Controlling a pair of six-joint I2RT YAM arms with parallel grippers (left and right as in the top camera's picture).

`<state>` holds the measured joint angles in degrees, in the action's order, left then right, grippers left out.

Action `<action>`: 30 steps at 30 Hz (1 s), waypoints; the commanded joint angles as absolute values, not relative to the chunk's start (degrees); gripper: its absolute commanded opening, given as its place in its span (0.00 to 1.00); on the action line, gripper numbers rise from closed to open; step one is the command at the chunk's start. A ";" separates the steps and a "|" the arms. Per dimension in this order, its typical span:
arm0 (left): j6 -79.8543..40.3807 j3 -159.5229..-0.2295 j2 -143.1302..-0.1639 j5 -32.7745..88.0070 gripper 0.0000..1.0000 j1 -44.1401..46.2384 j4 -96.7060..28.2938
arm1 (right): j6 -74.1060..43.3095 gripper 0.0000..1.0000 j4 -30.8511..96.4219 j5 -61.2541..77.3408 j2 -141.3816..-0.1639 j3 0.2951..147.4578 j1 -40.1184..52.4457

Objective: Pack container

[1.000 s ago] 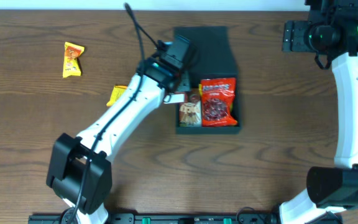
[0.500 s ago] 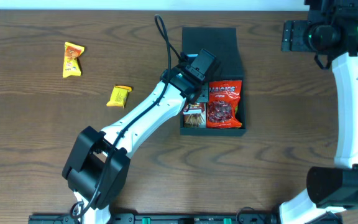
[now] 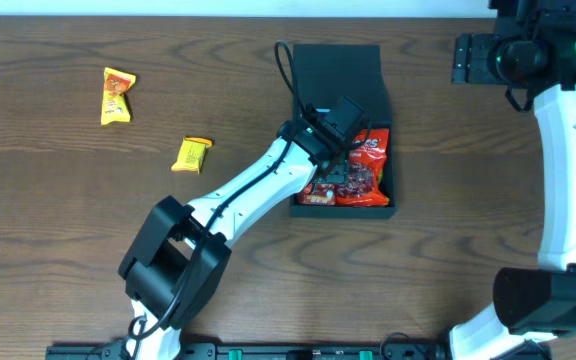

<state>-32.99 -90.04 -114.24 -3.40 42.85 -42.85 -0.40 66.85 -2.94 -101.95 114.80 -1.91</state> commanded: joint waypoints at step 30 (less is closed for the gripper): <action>-29.71 -95.00 -102.02 -14.94 0.88 14.76 -52.40 | -1.85 0.02 51.72 10.15 -104.07 75.35 2.72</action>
